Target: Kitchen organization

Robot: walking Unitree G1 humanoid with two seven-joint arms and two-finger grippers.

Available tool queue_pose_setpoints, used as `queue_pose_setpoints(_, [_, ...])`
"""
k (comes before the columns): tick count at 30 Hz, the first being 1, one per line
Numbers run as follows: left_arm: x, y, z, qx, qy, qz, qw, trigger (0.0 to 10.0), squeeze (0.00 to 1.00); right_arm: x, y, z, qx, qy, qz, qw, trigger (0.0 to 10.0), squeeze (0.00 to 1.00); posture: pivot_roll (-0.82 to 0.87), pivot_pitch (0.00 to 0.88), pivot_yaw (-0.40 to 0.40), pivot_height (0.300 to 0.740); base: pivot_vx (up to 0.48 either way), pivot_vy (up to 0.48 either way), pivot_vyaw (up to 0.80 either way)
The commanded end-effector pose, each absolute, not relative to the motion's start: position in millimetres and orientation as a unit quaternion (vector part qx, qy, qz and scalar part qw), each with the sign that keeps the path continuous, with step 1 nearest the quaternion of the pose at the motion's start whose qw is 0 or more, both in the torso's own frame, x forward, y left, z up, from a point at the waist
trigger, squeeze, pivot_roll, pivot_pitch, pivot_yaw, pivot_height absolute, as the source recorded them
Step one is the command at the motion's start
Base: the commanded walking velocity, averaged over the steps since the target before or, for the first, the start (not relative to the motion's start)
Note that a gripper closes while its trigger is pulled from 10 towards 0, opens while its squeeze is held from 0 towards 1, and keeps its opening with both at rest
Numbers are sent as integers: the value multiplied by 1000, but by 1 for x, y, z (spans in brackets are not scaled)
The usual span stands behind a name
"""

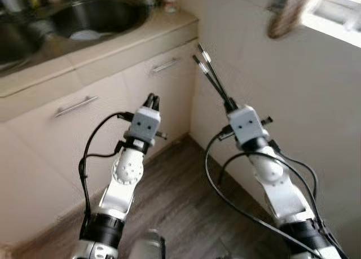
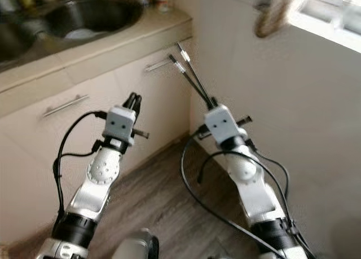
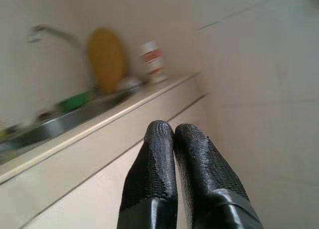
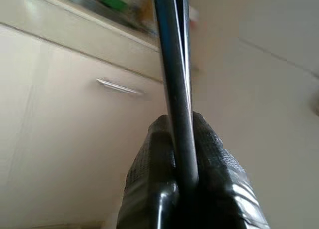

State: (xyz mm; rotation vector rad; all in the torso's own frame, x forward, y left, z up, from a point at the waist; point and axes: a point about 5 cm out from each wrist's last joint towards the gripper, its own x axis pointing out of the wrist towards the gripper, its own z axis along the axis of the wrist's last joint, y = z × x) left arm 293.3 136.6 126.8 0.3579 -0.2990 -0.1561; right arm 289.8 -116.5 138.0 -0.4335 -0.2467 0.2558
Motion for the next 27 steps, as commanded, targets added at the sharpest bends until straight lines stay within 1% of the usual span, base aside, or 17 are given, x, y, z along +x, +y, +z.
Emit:
queue_pose_setpoints(1, [293,130,129,172,-154,-86,969,10000,0,288,-121,141,-221,-134,118,959,0,0,148,0,-25,740,0,0,800])
queue_pose_setpoints(8, [292,129,129,179,-153,-95,967,10000,0,285,-125,137,-227,-125,110,960,0,0,151,0,-23,740,0,0,800])
queue_pose_setpoints(12, [287,130,133,189,-160,-106,963,10000,0,271,-129,129,-235,-97,120,960,0,0,157,0,-32,740,0,0,800])
queue_pose_setpoints(13, [285,130,130,190,-155,-106,964,10000,0,262,-131,123,-237,-83,123,960,0,0,157,0,-32,740,0,0,800])
queue_pose_setpoints(16, [284,130,128,190,-152,-107,964,10000,0,251,-132,115,-235,-70,124,962,0,0,148,0,-28,740,0,0,800])
queue_pose_setpoints(21, [284,128,128,189,-150,-113,964,10000,0,251,-132,115,-228,-72,111,965,0,0,137,0,-19,740,0,0,800])
queue_pose_setpoints(22, [285,127,128,188,-150,-115,964,10000,0,255,-132,119,-223,-78,102,966,0,0,133,0,-16,740,0,0,413])
queue_pose_setpoints(23, [285,126,128,187,-151,-117,964,10000,0,258,-132,124,-211,-85,91,969,1961,0,133,0,-15,740,0,0,0])
queue_pose_setpoints(24, [285,125,129,187,-153,-118,963,10000,0,263,-132,128,-207,-91,78,971,4235,0,133,0,-15,740,0,0,0])
queue_pose_setpoints(25, [285,125,129,187,-153,-118,963,10000,0,263,-132,128,-207,-91,78,971,4235,0,133,0,-15,740,0,0,0])
queue_pose_setpoints(26, [286,125,132,182,-159,-115,963,10000,0,270,-132,136,-206,-99,64,971,10000,0,133,0,-12,740,0,0,0])
queue_pose_setpoints(27, [287,125,133,181,-162,-113,964,10000,0,272,-131,139,-205,-108,65,971,10000,0,135,0,-13,740,0,0,0])
